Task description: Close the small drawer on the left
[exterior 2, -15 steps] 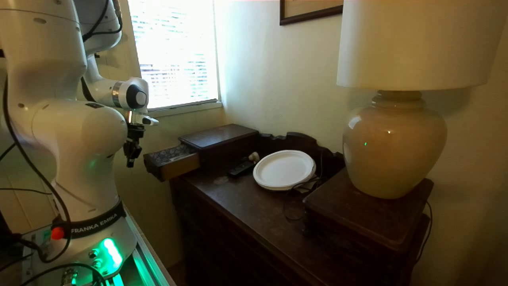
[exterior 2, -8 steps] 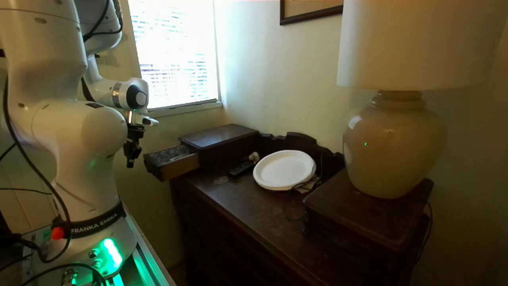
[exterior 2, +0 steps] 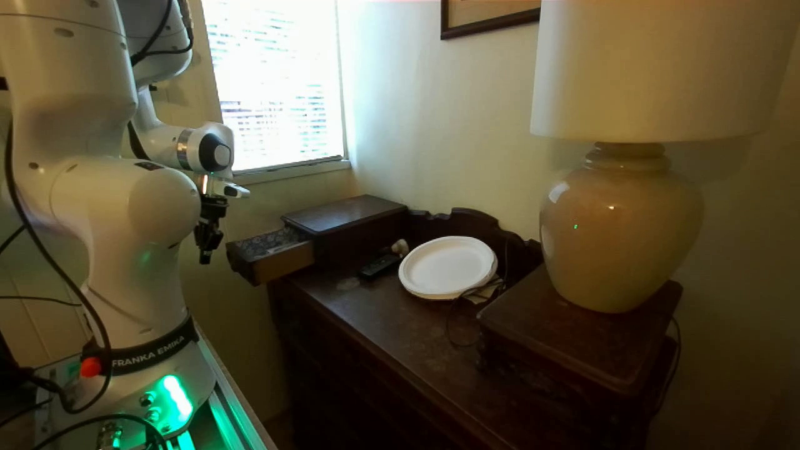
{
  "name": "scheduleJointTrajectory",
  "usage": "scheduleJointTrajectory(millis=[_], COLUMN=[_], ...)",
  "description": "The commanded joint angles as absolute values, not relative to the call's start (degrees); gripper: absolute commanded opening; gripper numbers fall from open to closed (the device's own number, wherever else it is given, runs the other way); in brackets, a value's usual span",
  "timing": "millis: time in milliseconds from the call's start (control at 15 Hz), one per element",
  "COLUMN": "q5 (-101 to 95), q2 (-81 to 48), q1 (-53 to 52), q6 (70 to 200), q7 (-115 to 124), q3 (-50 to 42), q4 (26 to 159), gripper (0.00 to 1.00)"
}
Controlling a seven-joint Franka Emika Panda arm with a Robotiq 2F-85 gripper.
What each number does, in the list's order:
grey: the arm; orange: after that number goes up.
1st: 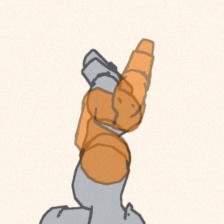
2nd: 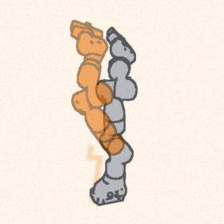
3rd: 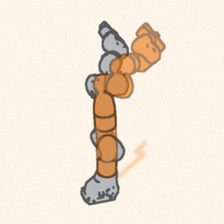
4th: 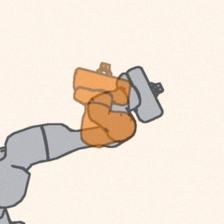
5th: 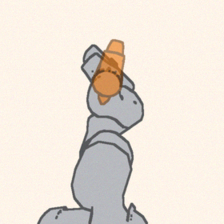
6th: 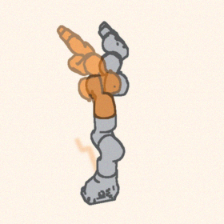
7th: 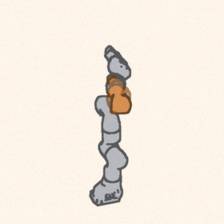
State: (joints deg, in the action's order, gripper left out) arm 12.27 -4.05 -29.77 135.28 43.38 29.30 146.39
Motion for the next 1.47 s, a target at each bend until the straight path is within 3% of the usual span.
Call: scheduleJointTrajectory(millis=[0,1400], q5=[12.33,-2.39], q2=[-3.99,-4.77], q1=[-29.97,-30.74], q6=[135.17,136.60], q7=[43.32,61.50], q3=[29.10,28.41], q4=[146.36,147.39], gripper=[0.06,0.03])
